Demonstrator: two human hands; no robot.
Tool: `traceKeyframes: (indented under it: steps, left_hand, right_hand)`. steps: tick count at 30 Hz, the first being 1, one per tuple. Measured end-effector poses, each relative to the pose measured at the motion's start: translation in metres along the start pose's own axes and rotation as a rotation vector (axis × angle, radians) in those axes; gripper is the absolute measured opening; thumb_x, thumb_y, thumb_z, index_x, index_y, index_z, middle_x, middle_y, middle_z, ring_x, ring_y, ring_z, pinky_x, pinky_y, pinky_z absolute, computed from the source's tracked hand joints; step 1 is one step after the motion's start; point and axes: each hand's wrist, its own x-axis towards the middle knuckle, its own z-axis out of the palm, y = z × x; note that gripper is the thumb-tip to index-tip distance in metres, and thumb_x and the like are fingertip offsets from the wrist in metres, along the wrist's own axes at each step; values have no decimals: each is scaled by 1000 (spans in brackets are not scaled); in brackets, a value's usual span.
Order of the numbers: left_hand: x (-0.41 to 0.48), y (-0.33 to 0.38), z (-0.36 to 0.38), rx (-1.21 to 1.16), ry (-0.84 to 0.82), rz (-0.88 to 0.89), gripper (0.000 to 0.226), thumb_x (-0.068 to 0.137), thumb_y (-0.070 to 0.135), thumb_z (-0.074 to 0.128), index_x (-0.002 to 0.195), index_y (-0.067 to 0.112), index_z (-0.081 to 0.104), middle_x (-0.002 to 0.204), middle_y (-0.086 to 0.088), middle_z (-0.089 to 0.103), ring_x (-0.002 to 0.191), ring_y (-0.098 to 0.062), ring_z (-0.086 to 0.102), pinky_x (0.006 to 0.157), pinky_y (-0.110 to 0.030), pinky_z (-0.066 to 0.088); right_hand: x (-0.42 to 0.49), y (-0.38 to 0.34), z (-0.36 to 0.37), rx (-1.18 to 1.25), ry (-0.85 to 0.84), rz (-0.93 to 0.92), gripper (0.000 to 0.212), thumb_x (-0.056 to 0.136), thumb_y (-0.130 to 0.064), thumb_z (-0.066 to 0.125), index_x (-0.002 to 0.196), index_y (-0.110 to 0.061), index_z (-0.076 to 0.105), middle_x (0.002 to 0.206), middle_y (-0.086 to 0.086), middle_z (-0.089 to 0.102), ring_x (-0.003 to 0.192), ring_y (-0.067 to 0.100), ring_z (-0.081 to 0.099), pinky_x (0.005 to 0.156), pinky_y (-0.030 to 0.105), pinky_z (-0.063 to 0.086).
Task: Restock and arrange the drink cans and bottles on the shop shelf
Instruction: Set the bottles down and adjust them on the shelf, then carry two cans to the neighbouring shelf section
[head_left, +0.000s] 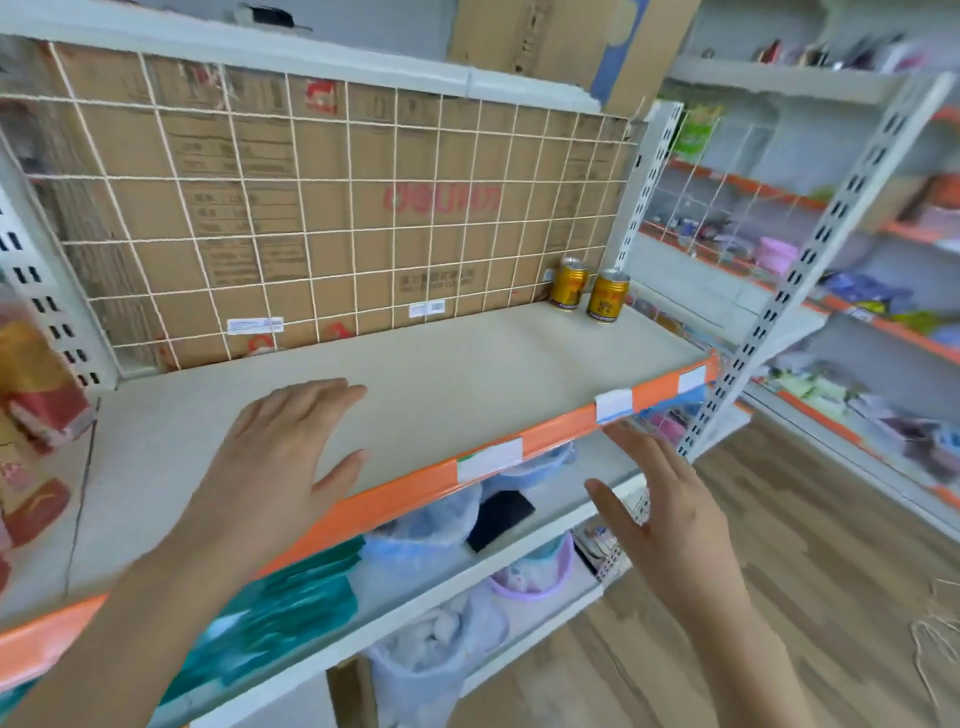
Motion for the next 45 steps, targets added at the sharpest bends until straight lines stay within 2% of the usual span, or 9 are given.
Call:
traceKeyframes:
  steps: [5, 9, 16, 22, 26, 32, 35, 40, 45]
  left_hand:
    - [70, 2, 39, -65, 9, 80, 54, 81, 46, 37, 123, 17, 54, 121, -4, 61, 108, -19, 46, 92, -34, 33]
    - [123, 6, 64, -126, 22, 104, 54, 81, 47, 37, 122, 17, 56, 120, -4, 61, 105, -25, 56, 88, -40, 44]
    - [180, 13, 110, -196, -63, 209, 54, 82, 47, 37, 121, 15, 57, 121, -5, 60, 108, -28, 59, 88, -44, 47]
    - [220, 17, 138, -238, -73, 227, 53, 82, 47, 38, 120, 16, 57, 118, -2, 62, 108, -18, 52, 85, -39, 47]
    - [250, 23, 157, -232, -115, 200, 53, 82, 48, 37, 120, 16, 56, 117, -1, 61, 105, -22, 57, 84, -39, 47]
    - [311, 59, 189, -411, -128, 105, 66, 76, 59, 31, 129, 24, 51, 126, 9, 53, 116, -12, 47, 94, -25, 34]
    - [352, 84, 214, -449, -162, 94, 69, 74, 59, 30, 130, 24, 50, 127, 11, 50, 117, -10, 45, 94, -23, 32]
    - [426, 112, 273, -371, -191, 80, 58, 80, 44, 46, 131, 17, 50, 132, 0, 50, 116, -24, 50, 94, -32, 38]
    - [480, 133, 318, -240, -151, 50, 58, 89, 30, 59, 141, 19, 37, 148, -1, 32, 135, -23, 30, 107, -35, 28]
  right_hand:
    - [44, 33, 8, -43, 18, 77, 49, 84, -52, 43, 124, -23, 51, 115, -6, 60, 101, 19, 61, 75, 29, 48]
    - [76, 52, 17, -91, 27, 117, 48, 84, -52, 42, 122, -23, 53, 111, -7, 59, 101, 17, 59, 72, 28, 47]
    - [103, 87, 28, -157, 44, 218, 42, 83, -30, 69, 122, -21, 56, 109, -7, 59, 92, 6, 52, 67, 26, 39]
    - [134, 123, 40, -142, 26, 277, 46, 84, -46, 55, 123, -22, 54, 107, -9, 58, 91, 16, 57, 67, 26, 39]
    - [164, 156, 55, -110, -12, 272, 54, 81, -56, 45, 125, -25, 52, 112, -10, 56, 91, 18, 59, 69, 27, 40]
    - [224, 219, 77, -79, -75, 226, 51, 84, -49, 49, 124, -18, 55, 118, 0, 59, 89, 26, 60, 72, 29, 40]
    - [257, 254, 91, -53, -105, 217, 43, 87, -34, 63, 125, -15, 54, 120, 4, 59, 107, 23, 55, 83, 36, 44]
    - [314, 306, 118, -40, -193, 129, 51, 87, -30, 63, 133, -14, 47, 129, 5, 52, 116, 24, 49, 86, 27, 38]
    - [365, 337, 149, 83, -300, 84, 70, 85, -32, 64, 143, -18, 28, 139, 1, 40, 123, 22, 43, 89, 32, 40]
